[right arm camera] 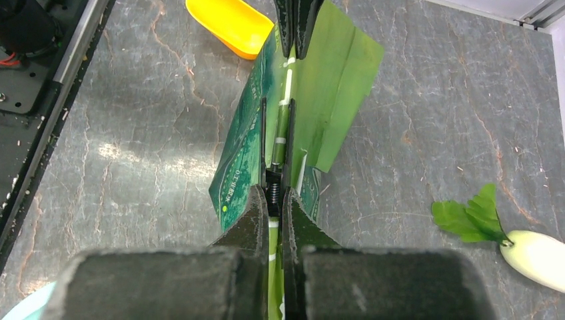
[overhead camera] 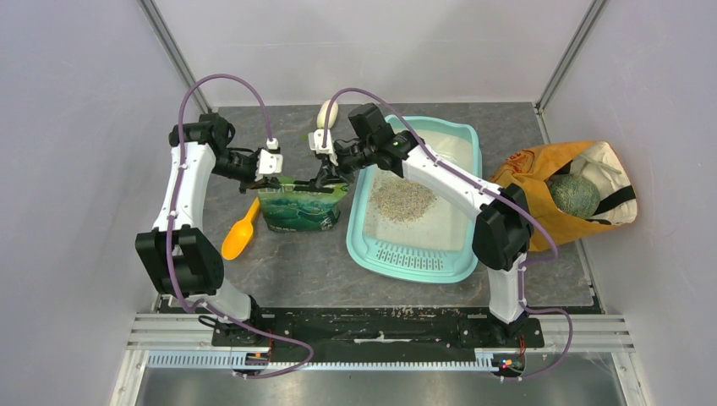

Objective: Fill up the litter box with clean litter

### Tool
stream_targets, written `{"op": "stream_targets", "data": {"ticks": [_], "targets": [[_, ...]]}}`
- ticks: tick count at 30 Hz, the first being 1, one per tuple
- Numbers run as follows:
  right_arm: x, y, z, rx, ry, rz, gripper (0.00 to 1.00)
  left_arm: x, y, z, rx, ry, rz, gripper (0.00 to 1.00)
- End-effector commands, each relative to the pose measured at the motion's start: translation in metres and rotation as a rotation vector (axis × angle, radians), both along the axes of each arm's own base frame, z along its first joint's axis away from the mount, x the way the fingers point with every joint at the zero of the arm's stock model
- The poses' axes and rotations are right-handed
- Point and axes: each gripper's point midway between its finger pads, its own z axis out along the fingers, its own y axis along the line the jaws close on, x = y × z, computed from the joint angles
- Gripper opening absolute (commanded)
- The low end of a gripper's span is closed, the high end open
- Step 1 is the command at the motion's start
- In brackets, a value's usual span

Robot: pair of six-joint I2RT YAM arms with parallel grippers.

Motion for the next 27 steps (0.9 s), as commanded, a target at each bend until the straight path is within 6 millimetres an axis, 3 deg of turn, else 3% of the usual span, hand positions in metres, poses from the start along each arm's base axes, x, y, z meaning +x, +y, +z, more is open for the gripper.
{"op": "stream_targets", "data": {"ticks": [1, 12, 17, 27], "targets": [[-0.002, -0.008, -0.010, -0.045, -0.029, 0.009, 0.00, 0.005, -0.001, 0.015, 0.004, -0.069, -0.019, 0.02], [0.004, -0.025, -0.019, -0.131, -0.083, -0.016, 0.00, 0.006, -0.001, 0.015, 0.006, -0.072, -0.021, 0.02], [0.010, -0.028, -0.013, -0.156, -0.099, -0.036, 0.00, 0.006, -0.001, 0.016, 0.001, -0.073, -0.023, 0.02], [0.013, -0.030, -0.024, -0.236, -0.118, -0.039, 0.00, 0.006, -0.002, 0.016, -0.006, -0.071, -0.023, 0.02]]}}
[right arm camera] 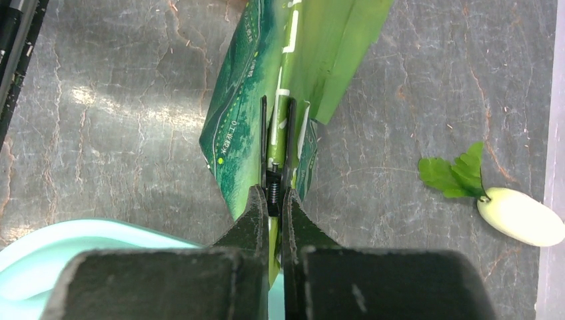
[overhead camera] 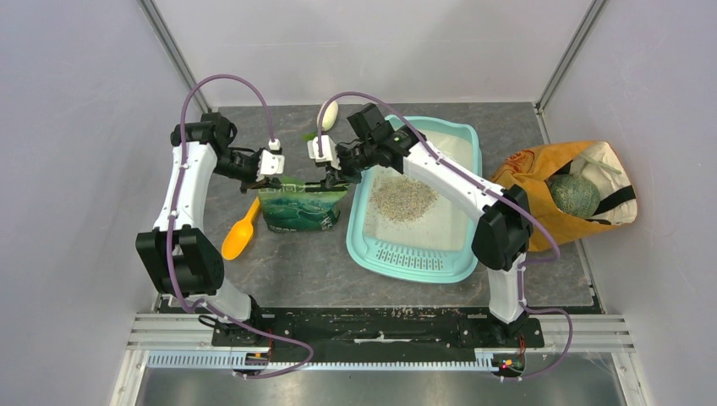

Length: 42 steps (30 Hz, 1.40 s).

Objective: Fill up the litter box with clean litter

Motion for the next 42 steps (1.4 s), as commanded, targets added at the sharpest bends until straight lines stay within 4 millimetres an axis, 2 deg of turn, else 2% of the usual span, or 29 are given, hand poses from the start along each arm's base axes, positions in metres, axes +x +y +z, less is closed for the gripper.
{"op": "stream_targets", "data": {"ticks": [1, 13, 24, 27, 29, 36, 39, 42], "targets": [[0.007, -0.006, -0.011, -0.077, -0.027, -0.024, 0.00, 0.005, -0.002, 0.017, -0.022, -0.067, -0.016, 0.02], [0.009, 0.008, -0.026, -0.124, -0.045, -0.040, 0.00, 0.001, -0.007, 0.016, -0.036, -0.058, -0.023, 0.02], [0.003, 0.016, -0.019, -0.085, -0.025, -0.019, 0.00, 0.002, -0.007, 0.014, -0.033, -0.060, -0.030, 0.02], [0.003, 0.015, -0.018, -0.087, -0.024, -0.024, 0.25, 0.002, -0.006, 0.014, -0.029, -0.060, -0.030, 0.02], [0.003, 0.014, -0.016, -0.085, -0.025, -0.033, 0.38, 0.002, -0.006, 0.014, -0.028, -0.060, -0.032, 0.02], [0.003, 0.011, 0.004, -0.050, -0.025, -0.073, 0.63, 0.003, -0.006, 0.017, -0.029, -0.067, -0.027, 0.04], [0.004, 0.010, 0.018, -0.017, -0.014, -0.099, 0.72, 0.003, -0.006, 0.019, -0.029, -0.073, -0.018, 0.14], [0.005, 0.007, 0.034, 0.024, 0.001, -0.131, 0.82, 0.004, -0.006, 0.023, -0.030, -0.083, -0.003, 0.33]]}}
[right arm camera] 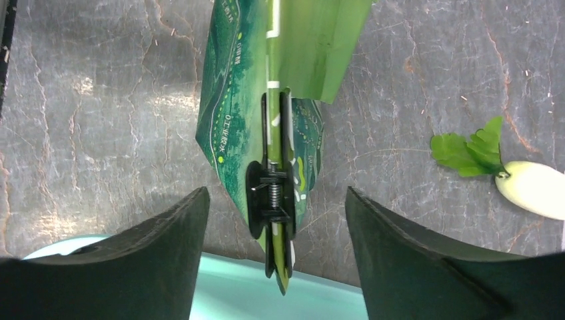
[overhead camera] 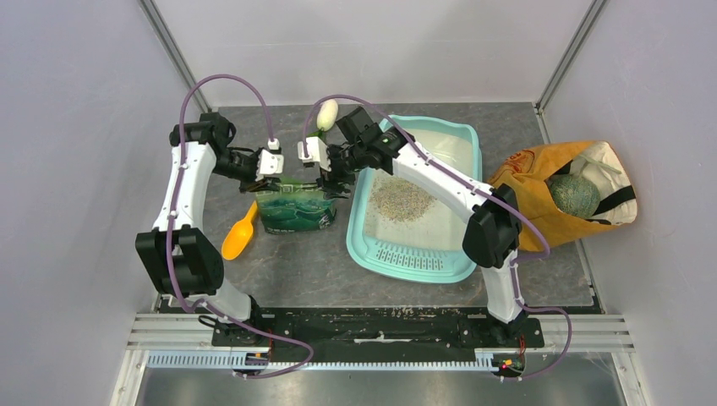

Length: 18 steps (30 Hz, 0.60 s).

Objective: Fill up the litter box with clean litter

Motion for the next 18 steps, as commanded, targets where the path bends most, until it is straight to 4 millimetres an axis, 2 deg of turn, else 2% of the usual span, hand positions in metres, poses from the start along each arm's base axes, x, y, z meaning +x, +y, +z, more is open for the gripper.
{"op": "stream_targets", "data": {"ticks": [1, 3, 6, 9, 14, 16, 18], "targets": [[0.003, -0.005, 0.053, 0.114, -0.023, -0.065, 0.86, 0.004, -0.007, 0.027, -0.039, -0.088, 0.005, 0.39], [0.005, -0.009, 0.065, 0.142, -0.015, -0.091, 0.91, 0.006, -0.006, 0.032, -0.038, -0.099, 0.030, 0.50], [0.008, -0.015, 0.080, 0.184, -0.004, -0.135, 0.97, 0.016, -0.005, 0.047, -0.048, -0.138, 0.109, 0.81], [0.013, -0.023, 0.100, 0.251, 0.012, -0.190, 0.97, 0.023, -0.005, 0.070, -0.081, -0.181, 0.190, 0.85], [0.026, -0.042, 0.143, 0.375, 0.044, -0.316, 0.97, 0.037, -0.010, 0.123, -0.209, -0.201, 0.353, 0.86], [0.037, -0.056, 0.158, 0.404, 0.048, -0.409, 0.97, 0.055, -0.006, 0.147, -0.286, -0.181, 0.510, 0.87], [0.051, -0.077, 0.169, 0.430, 0.067, -0.531, 0.97, 0.085, 0.008, 0.168, -0.371, -0.145, 0.750, 0.87]]}}
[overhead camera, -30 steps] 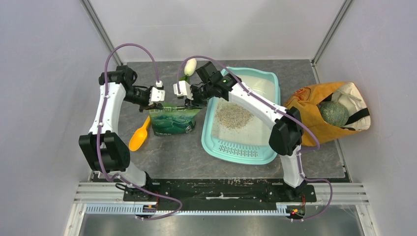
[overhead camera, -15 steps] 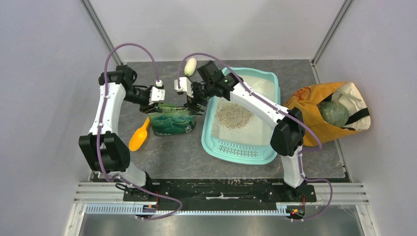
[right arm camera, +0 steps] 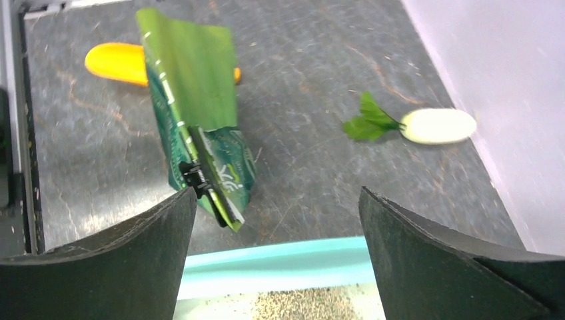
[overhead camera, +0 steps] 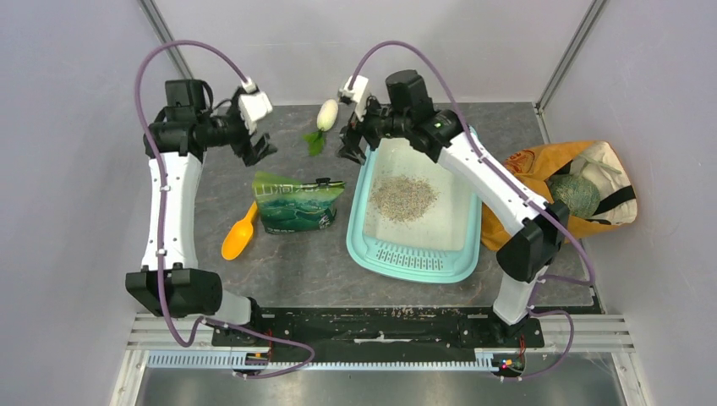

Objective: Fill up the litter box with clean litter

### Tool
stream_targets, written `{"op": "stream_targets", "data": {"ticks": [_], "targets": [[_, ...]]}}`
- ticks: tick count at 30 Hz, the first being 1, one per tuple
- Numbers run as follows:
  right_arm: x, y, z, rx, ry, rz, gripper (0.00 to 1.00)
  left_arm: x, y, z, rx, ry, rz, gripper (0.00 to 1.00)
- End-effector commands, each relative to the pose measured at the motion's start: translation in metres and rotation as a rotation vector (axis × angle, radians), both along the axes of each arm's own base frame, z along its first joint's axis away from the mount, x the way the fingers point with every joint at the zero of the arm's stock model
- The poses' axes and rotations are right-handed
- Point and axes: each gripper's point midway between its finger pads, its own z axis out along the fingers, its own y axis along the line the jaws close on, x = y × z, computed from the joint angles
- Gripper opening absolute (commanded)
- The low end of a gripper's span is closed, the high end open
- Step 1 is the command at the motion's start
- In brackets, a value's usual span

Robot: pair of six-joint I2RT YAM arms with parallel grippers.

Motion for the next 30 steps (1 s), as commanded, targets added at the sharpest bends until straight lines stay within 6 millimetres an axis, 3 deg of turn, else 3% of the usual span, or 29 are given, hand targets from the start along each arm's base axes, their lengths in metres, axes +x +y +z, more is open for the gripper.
{"op": "stream_targets", "data": {"ticks": [1, 3, 5, 8, 10, 12, 15, 19, 30], "targets": [[0.023, -0.043, 0.062, 0.155, 0.033, -0.255, 0.97, 0.055, 0.017, 0.072, -0.294, 0.021, 0.452, 0.87], [0.035, -0.076, 0.067, 0.199, 0.102, -0.382, 0.97, 0.071, 0.027, 0.080, -0.326, 0.062, 0.559, 0.88], [0.046, -0.114, 0.065, 0.253, 0.198, -0.521, 0.97, 0.078, 0.028, 0.073, -0.351, 0.149, 0.611, 0.88], [0.057, -0.179, 0.047, 0.308, 0.310, -0.719, 0.97, 0.088, 0.026, 0.062, -0.403, 0.243, 0.662, 0.88], [0.057, -0.219, 0.030, 0.316, 0.349, -0.822, 0.97, 0.097, 0.028, 0.048, -0.440, 0.297, 0.734, 0.89], [0.055, -0.252, 0.013, 0.318, 0.380, -0.910, 0.97, 0.109, 0.043, 0.025, -0.434, 0.337, 0.876, 0.89], [0.052, -0.287, -0.004, 0.325, 0.407, -1.049, 0.97, 0.114, 0.067, -0.009, -0.341, 0.369, 1.014, 0.89], [0.044, -0.303, -0.012, 0.312, 0.382, -1.094, 0.97, 0.112, 0.076, -0.022, -0.294, 0.342, 1.039, 0.90], [0.050, -0.311, -0.003, 0.282, 0.302, -1.098, 0.97, 0.107, 0.090, -0.027, -0.274, 0.299, 1.122, 0.91]]}}
